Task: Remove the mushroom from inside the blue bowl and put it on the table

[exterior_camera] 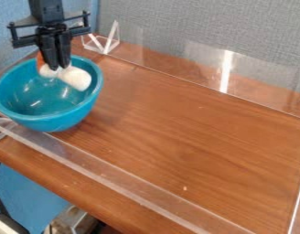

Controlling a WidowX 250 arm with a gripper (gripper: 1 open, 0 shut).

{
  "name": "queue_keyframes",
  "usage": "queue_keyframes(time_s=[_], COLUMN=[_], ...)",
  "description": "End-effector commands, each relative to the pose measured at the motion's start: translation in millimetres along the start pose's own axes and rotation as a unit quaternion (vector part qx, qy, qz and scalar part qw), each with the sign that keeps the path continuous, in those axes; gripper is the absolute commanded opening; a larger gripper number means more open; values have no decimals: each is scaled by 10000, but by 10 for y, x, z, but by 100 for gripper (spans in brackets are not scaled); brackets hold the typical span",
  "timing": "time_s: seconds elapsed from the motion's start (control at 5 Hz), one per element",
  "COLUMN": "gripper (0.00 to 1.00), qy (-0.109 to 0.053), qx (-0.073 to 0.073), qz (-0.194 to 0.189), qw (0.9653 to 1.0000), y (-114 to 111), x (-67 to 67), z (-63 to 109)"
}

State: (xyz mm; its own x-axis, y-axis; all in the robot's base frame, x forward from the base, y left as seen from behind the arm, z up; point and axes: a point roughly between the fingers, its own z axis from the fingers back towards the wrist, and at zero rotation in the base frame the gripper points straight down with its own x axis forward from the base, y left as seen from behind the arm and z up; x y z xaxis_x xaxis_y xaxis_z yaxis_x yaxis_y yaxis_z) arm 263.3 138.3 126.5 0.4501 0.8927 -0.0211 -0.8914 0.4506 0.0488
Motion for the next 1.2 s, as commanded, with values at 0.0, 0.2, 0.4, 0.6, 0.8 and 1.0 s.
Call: queue_keyframes(time_s=[0.0,0.2,0.4,0.6,0.8,1.0], gripper=[0,0,0,0,0,0], qy=[-380,-382,-381,-378,-368,-348], qx=[-281,-294,-313,-336,-381,-437], qz=[-5,11,40,69,68,60], qw=[9989,9988,9988,9987,9986,9984], y=[-62,-86,-107,-132,-177,-235], x=[5,-30,-67,-108,-176,-272], z=[267,274,292,306,327,356])
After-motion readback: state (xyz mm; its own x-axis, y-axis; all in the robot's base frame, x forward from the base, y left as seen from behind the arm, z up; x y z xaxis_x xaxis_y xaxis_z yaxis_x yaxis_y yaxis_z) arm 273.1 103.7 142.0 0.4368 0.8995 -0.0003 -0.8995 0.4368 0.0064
